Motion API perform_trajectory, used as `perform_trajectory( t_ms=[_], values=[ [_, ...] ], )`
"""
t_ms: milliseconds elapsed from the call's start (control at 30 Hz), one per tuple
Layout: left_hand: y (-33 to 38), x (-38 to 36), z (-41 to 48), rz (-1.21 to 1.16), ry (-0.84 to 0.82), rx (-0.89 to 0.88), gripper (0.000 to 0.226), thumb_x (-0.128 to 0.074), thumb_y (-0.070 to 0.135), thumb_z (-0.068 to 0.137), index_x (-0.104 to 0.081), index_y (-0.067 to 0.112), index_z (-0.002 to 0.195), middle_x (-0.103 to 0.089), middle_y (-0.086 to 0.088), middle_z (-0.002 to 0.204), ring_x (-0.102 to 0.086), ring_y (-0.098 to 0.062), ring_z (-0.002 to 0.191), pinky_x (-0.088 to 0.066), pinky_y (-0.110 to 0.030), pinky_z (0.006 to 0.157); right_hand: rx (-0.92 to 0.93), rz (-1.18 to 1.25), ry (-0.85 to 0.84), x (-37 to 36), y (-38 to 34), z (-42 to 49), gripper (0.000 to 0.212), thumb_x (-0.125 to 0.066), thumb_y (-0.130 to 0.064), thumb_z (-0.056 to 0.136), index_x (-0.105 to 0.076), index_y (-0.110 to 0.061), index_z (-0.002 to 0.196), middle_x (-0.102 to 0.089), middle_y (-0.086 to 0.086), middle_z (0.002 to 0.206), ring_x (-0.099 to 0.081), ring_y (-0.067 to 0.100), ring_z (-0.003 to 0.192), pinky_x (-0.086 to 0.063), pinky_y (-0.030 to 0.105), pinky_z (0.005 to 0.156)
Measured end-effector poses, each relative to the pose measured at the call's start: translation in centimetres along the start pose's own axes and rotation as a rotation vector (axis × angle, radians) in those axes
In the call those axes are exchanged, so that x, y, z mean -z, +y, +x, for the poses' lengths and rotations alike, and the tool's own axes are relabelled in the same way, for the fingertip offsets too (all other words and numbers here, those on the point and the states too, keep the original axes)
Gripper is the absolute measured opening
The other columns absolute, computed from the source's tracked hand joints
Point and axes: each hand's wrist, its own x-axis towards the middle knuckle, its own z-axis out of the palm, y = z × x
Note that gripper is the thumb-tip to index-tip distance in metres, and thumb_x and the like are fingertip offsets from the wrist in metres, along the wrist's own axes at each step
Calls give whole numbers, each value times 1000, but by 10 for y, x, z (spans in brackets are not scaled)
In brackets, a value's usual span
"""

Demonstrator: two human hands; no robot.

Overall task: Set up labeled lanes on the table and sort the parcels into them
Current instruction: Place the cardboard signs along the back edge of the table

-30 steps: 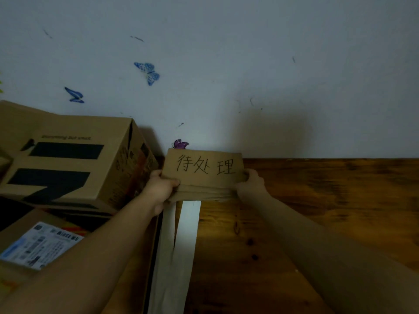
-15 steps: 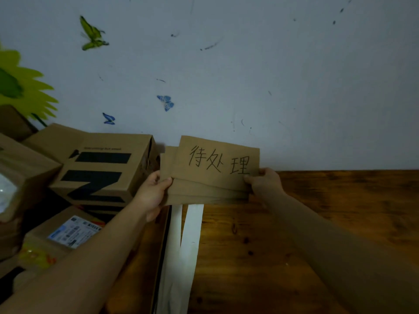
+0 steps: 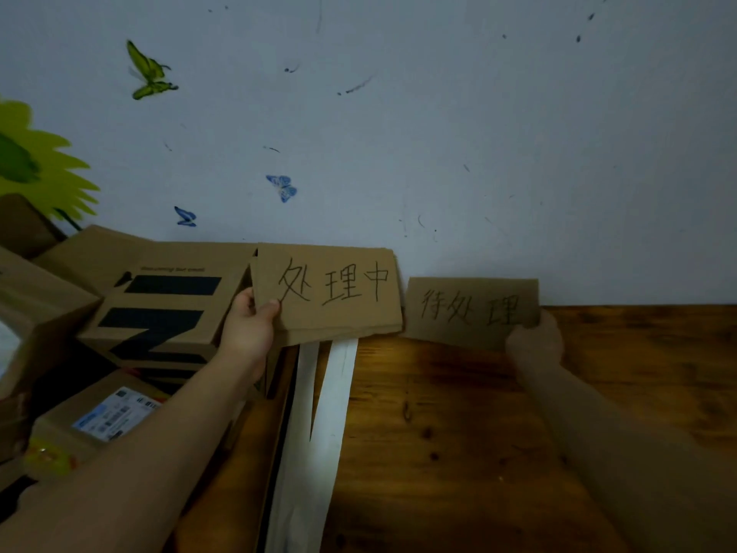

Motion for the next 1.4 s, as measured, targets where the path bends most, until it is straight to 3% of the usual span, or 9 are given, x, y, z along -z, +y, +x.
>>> perform_trajectory(
  t_ms=[167, 267, 400, 600, 733, 867, 967, 1100, 1400],
  values=[
    [-1, -12, 15, 15, 74, 8, 37, -46, 15, 98, -43, 23, 134, -53, -1, 125, -49, -21, 116, -38, -47, 105, 111, -308, -218, -42, 21, 2, 39, -47, -2, 90, -46, -6, 129, -50, 20, 128, -48, 38, 117, -44, 47, 98],
    [-4, -10, 21, -1, 83, 39, 38, -46, 15, 98, -43, 25, 134, -54, -1, 123, -52, -21, 112, -41, -47, 102, 177, -468, -275, -58, 27, 2, 61, -48, -15, 92, -22, -16, 147, -26, 21, 148, -30, 40, 134, -33, 50, 110],
    [-6, -10, 23, 20, 102, 50, 37, -46, 18, 97, -44, 28, 133, -56, 0, 124, -53, -22, 112, -42, -47, 100, 601, -967, -551, -69, 41, -4, 52, -35, -31, 99, -22, -26, 149, -14, 9, 157, -15, 33, 143, -19, 48, 116],
    [-3, -11, 19, 19, 90, 24, 32, -45, 16, 98, -47, 26, 128, -58, 6, 110, -55, -17, 104, -44, -38, 89, 557, -1098, -704, -96, 35, -9, 57, -29, -34, 101, -10, -20, 153, 0, 11, 160, 1, 35, 146, -6, 51, 117],
    [3, -9, 9, 37, 90, 5, 30, -46, 17, 97, -48, 26, 126, -57, 9, 103, -54, -16, 101, -43, -38, 89, 465, -718, -623, -82, -1, -19, 40, -30, -25, 102, -40, -9, 138, -37, 17, 145, -34, 33, 133, -30, 43, 109],
    [6, -8, -18, 34, -31, 45, 31, -46, 18, 97, -48, 25, 127, -59, 4, 110, -56, -17, 103, -45, -41, 92, 102, -29, -759, -49, -47, -54, 45, -42, -47, 98, -55, -12, 122, -56, 7, 121, -54, 21, 101, -47, 32, 84],
    [9, -10, -42, 2, -127, 67, 28, -46, 19, 97, -51, 23, 124, -61, -1, 112, -58, -19, 101, -47, -40, 89, 210, 23, -688, -20, -56, -76, 47, -64, -36, 89, -55, -10, 127, -58, 2, 115, -54, 19, 100, -49, 22, 71],
    [11, -14, -71, -69, -223, 50, 19, -43, 18, 99, -51, 19, 116, -63, -5, 107, -61, -20, 95, -50, -35, 74, 181, 101, -512, 22, -49, -90, 49, -72, -25, 84, -57, -6, 126, -61, 8, 121, -57, 27, 112, -49, 40, 97],
    [-1, -50, -107, -68, -196, 54, 23, -42, 14, 99, -52, 13, 119, -63, -12, 111, -61, -28, 100, -53, -42, 80, 151, 127, -336, 95, -18, -73, 37, -53, -13, 96, -48, -9, 133, -55, 10, 129, -52, 31, 119, -46, 45, 98]
  ],
)
